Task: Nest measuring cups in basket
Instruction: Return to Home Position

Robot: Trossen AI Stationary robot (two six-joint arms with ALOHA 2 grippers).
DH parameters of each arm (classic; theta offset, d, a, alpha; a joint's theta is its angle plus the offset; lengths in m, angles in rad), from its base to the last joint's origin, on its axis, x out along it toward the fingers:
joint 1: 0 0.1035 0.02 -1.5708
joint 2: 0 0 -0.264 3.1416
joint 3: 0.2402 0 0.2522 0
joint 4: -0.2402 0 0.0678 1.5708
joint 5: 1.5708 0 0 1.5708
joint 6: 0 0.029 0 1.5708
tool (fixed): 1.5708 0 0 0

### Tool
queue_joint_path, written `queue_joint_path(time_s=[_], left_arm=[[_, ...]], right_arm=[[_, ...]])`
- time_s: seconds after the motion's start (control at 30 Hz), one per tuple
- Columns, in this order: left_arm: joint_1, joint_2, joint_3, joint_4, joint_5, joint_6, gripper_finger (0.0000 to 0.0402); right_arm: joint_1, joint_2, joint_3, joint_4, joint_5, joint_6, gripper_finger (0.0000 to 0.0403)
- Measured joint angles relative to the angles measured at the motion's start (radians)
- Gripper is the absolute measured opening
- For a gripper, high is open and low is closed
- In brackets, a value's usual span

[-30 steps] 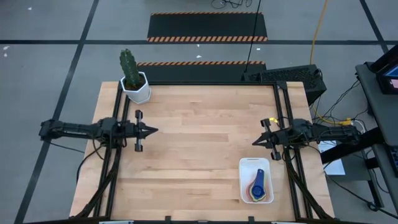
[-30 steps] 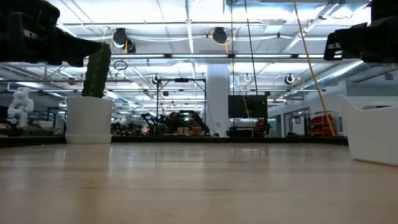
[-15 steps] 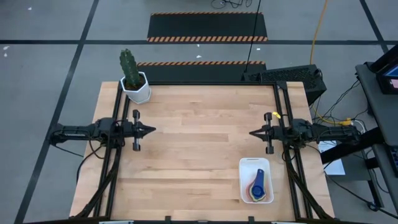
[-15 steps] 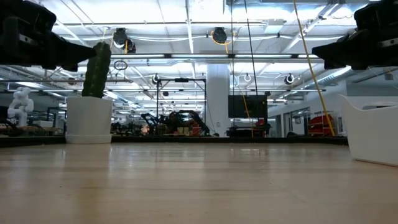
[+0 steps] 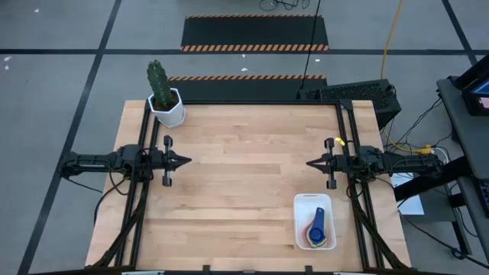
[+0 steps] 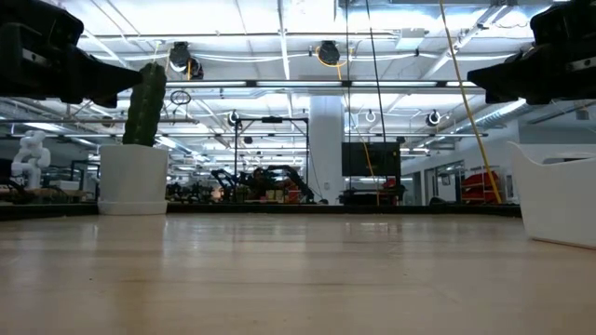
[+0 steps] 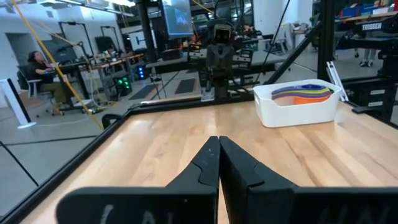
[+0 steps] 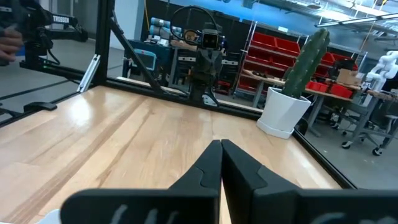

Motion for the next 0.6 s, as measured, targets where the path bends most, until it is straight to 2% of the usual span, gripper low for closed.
queue_joint_path(time_s=[0.2, 0.4, 0.6], left_arm=[[-0.001, 0.0, -0.001, -0.005, 0.067, -0.015, 0.0007], [-0.001, 0.001, -0.002, -0.003, 0.041, -0.03, 0.0004], [-0.001, 0.001, -0.002, -0.002, 0.037, -0.029, 0.0025]], right_arm=[[0.0, 0.0, 0.0, 0.0, 0.0, 0.0, 0.0], [0.0, 0.0, 0.0, 0.0, 0.0, 0.0, 0.0], [0.0, 0.0, 0.0, 0.0, 0.0, 0.0, 0.0]])
